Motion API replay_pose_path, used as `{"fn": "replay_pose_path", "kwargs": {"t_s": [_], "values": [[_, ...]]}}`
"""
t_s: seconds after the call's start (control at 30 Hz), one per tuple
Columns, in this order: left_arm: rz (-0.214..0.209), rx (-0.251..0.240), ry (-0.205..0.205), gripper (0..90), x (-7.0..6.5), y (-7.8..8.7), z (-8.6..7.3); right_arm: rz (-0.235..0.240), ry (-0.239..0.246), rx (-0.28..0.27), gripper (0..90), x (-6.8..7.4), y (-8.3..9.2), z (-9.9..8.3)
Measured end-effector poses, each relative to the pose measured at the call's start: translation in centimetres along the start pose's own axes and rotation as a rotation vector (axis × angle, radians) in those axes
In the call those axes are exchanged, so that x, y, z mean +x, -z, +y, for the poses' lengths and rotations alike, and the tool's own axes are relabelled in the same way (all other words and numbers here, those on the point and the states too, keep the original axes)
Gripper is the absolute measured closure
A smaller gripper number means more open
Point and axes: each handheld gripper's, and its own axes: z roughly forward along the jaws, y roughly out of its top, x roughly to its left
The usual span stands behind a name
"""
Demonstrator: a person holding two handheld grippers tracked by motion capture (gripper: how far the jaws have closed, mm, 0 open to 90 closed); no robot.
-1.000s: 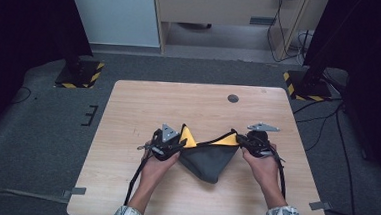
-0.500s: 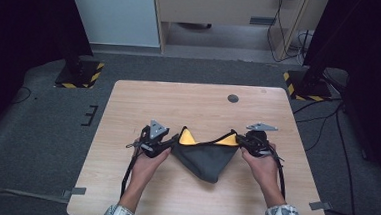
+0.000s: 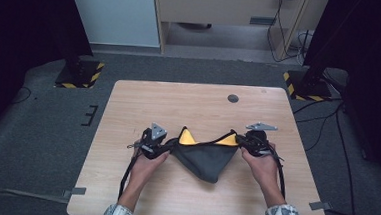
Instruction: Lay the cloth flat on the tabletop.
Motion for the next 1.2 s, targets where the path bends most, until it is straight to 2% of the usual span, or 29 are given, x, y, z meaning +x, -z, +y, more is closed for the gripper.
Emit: {"fn": "replay_pose_path", "kwargs": {"t_s": [0.1, 0.23, 0.3, 0.37, 0.4, 0.43, 0.57, 0.63, 0.73, 0.87, 0.93, 1.1, 1.2], "values": [[-0.016, 0.022, 0.007, 43.8, 0.0, -0.6, -0.4, 0.003, -0.002, -0.002, 83.2, 0.1, 0.0, 0.0], [-0.011, 0.053, -0.005, 37.6, 0.1, -1.3, -0.7, 0.008, 0.002, 0.000, 83.2, 0.1, 0.0, 0.0], [-0.029, 0.071, -0.004, 37.4, 0.2, -1.7, -0.9, 0.009, 0.003, 0.000, 83.2, 0.2, 0.0, 0.0], [-0.047, 0.086, -0.002, 42.0, 0.1, -1.9, -1.1, 0.011, 0.002, 0.000, 83.2, 0.2, -0.1, 0.0], [-0.064, 0.091, -0.001, 51.5, 0.1, -1.9, -1.2, 0.012, 0.001, -0.001, 83.2, 0.2, -0.1, 0.0], [-0.070, 0.098, -0.008, 51.5, 0.0, -2.0, -1.2, 0.012, 0.001, -0.001, 83.2, 0.2, -0.1, 0.0], [-0.069, 0.100, -0.028, 70.8, -0.4, -1.6, -1.1, 0.013, 0.003, -0.005, 83.1, 0.1, -0.1, 0.0], [-0.075, 0.100, -0.033, 77.4, -0.6, -1.5, -1.0, 0.012, -0.002, -0.004, 83.2, 0.1, -0.1, -0.1], [-0.062, 0.091, -0.043, 82.4, -0.9, -1.0, -0.9, 0.007, -0.001, -0.004, 83.1, 0.0, 0.0, -0.2], [-0.029, 0.034, -0.026, 82.8, -0.9, 0.6, -0.7, -0.015, -0.016, -0.005, 83.2, -0.4, 0.3, -0.2], [-0.004, 0.023, -0.041, 82.9, -0.8, 1.5, -0.8, -0.030, -0.024, -0.006, 83.3, -0.7, 0.5, -0.2], [0.043, 0.010, -0.036, 83.0, -0.2, 3.2, -1.9, -0.060, -0.033, -0.008, 83.4, -1.6, 1.2, -0.2], [0.051, 0.002, -0.023, 83.1, 0.2, 3.9, -2.6, -0.071, -0.036, -0.010, 83.4, -2.1, 1.6, -0.3]]}}
